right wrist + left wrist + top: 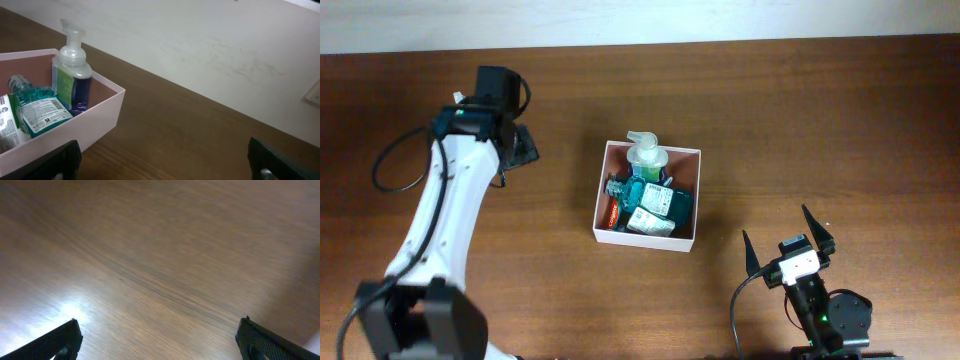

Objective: Pack container

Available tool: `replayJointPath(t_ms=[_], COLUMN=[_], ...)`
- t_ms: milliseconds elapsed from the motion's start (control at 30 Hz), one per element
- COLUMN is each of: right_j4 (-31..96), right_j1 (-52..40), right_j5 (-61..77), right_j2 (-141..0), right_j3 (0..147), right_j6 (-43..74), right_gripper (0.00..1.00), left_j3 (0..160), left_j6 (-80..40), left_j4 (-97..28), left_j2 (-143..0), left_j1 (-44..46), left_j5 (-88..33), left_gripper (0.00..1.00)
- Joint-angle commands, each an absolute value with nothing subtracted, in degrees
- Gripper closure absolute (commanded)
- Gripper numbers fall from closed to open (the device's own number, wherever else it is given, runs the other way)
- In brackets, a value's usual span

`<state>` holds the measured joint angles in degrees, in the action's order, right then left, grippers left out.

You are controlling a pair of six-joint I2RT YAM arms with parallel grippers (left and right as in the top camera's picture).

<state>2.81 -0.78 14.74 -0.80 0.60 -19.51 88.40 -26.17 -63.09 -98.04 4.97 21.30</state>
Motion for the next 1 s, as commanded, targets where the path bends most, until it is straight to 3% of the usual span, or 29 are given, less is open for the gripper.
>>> replayJointPath(t_ms=[0, 200, 533, 967], right_j4=[3.05, 3.05, 3.05, 3.03], right_j1=[-0.25, -0.25, -0.25, -0.25], right_j5=[16.08, 16.08, 16.08, 16.08], right_j2=[-0.19, -0.21, -0.19, -0.21], right_j3=[0.32, 0.32, 0.32, 0.32], right_j6=[-19.05, -19.05, -19.05, -19.03], right_gripper=[0.01, 0.01, 0.01, 0.01], left_j3=[88.58, 88.53, 86.08, 60.4], left_j6=[-26.09, -26.09, -26.09, -26.09], left_j4=[-63.53, -63.53, -63.94, -61.6], left_j2=[-91.96, -85.17, -70.26, -42.28], left_j1=[5.21, 5.19, 5.19, 5.08], left_j5=[12.82, 4.05, 2.26, 2.76], left_gripper=[0.01, 0.01, 0.01, 0.01])
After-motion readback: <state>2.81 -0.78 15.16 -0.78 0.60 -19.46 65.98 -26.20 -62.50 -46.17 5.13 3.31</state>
